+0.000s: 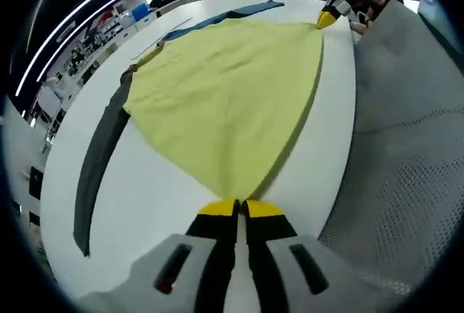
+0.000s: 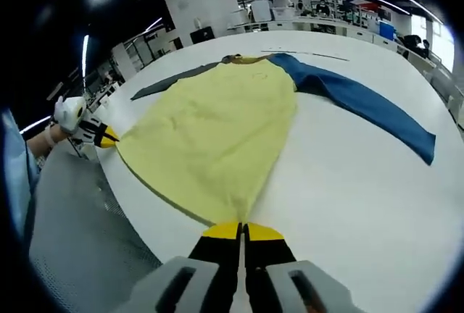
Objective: Fold the garment on the visible template until the final outline fits inside the template.
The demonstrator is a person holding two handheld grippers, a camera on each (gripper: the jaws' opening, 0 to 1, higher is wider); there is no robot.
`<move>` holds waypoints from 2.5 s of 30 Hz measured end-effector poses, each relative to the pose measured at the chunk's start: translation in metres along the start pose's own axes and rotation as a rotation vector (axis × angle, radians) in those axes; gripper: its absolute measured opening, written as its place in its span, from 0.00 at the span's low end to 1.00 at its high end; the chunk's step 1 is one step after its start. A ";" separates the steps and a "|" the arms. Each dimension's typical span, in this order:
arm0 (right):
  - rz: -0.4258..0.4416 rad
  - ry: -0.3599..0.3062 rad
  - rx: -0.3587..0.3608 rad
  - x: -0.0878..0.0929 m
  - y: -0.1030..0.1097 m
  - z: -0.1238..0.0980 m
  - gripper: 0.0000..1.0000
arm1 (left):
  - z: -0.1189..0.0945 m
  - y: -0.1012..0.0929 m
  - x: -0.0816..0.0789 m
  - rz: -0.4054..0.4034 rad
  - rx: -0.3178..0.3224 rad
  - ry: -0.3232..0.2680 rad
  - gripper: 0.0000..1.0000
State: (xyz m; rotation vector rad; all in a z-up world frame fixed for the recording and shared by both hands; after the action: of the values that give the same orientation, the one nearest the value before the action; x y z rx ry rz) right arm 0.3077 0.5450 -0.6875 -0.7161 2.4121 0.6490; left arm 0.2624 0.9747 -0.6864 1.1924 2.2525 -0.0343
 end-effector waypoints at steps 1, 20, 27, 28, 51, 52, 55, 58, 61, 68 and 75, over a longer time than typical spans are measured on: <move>0.005 0.001 -0.001 0.001 0.000 0.000 0.00 | 0.000 0.000 0.000 0.000 0.002 0.001 0.01; 0.003 0.022 -0.012 0.004 -0.003 0.005 0.00 | 0.000 0.002 0.005 -0.075 0.006 -0.038 0.01; 0.004 0.010 -0.013 0.003 -0.004 0.002 0.05 | 0.001 0.000 0.007 -0.133 0.008 -0.079 0.14; 0.002 0.008 -0.013 0.002 -0.004 0.001 0.12 | 0.000 0.001 0.007 -0.137 0.008 -0.080 0.18; 0.051 -0.069 0.071 -0.016 -0.030 -0.009 0.81 | -0.022 0.032 0.001 -0.620 0.038 -0.428 0.89; 0.059 -0.071 0.073 -0.017 -0.032 -0.010 0.80 | -0.022 0.032 0.001 -0.626 0.042 -0.434 0.89; 0.070 -0.091 0.096 -0.022 -0.042 -0.014 0.80 | -0.019 0.032 -0.001 -0.643 0.048 -0.441 0.88; 0.083 -0.106 0.119 -0.028 -0.055 -0.019 0.79 | -0.017 0.033 -0.005 -0.639 0.046 -0.437 0.86; 0.108 -0.127 0.155 -0.034 -0.072 -0.025 0.77 | -0.015 0.033 -0.007 -0.640 0.047 -0.436 0.85; 0.166 -0.164 0.243 -0.046 -0.114 -0.033 0.73 | -0.014 0.036 -0.007 -0.682 0.039 -0.456 0.83; 0.260 -0.233 0.361 -0.061 -0.160 -0.046 0.64 | -0.013 0.037 -0.004 -0.713 0.029 -0.444 0.80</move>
State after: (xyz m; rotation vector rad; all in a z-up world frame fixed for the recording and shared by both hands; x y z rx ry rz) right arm 0.4319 0.4205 -0.6620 -0.1698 2.3309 0.3541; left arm 0.2859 0.9971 -0.6646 0.2914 2.1465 -0.5494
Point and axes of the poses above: the point that each gripper's makers call its tool centre point, and the gripper's own axes: z roughly forward along the fingers, y roughly to its left, x roughly out of its underside, the point moved 10 cm from there along -z, roughly backward along the fingers, and after that the axes turned 4 degrees about -x, right-handed, at the moved point
